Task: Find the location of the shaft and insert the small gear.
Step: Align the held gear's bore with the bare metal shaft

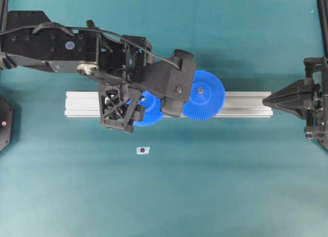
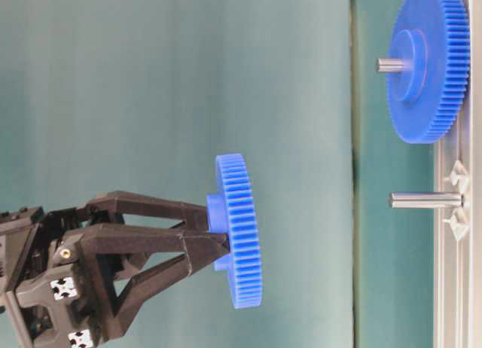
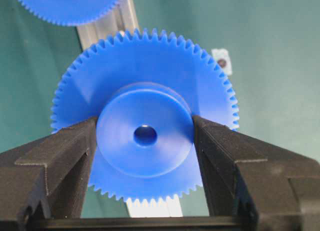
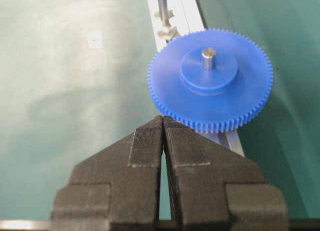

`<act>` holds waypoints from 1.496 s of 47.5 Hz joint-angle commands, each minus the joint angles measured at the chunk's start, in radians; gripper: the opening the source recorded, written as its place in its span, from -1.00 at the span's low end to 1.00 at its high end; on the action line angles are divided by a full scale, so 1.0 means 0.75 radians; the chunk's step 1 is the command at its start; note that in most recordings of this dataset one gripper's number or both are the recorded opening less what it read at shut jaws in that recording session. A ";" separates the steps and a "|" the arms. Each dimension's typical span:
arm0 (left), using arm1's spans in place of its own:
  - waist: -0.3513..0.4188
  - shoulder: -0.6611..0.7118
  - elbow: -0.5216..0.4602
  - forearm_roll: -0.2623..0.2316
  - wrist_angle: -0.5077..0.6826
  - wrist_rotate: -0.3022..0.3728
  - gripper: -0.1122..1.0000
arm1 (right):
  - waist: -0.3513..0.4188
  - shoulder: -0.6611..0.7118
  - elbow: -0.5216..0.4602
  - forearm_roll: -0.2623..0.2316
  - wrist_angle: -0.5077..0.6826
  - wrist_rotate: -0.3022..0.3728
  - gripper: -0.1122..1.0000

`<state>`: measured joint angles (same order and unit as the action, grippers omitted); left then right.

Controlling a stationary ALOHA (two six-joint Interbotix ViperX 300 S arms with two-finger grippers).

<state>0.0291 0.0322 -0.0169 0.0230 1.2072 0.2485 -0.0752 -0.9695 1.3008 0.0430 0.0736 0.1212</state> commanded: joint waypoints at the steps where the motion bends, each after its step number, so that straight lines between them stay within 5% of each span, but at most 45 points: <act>1: 0.008 -0.014 -0.039 0.006 -0.008 0.004 0.36 | -0.002 0.008 -0.014 0.000 -0.012 0.014 -0.76; 71: 0.033 0.243 -0.016 0.006 -0.129 0.006 0.36 | -0.002 0.008 -0.008 0.000 -0.020 0.014 -0.76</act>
<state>0.0491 0.2301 -0.0199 0.0230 1.1167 0.2516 -0.0752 -0.9710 1.3039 0.0430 0.0660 0.1212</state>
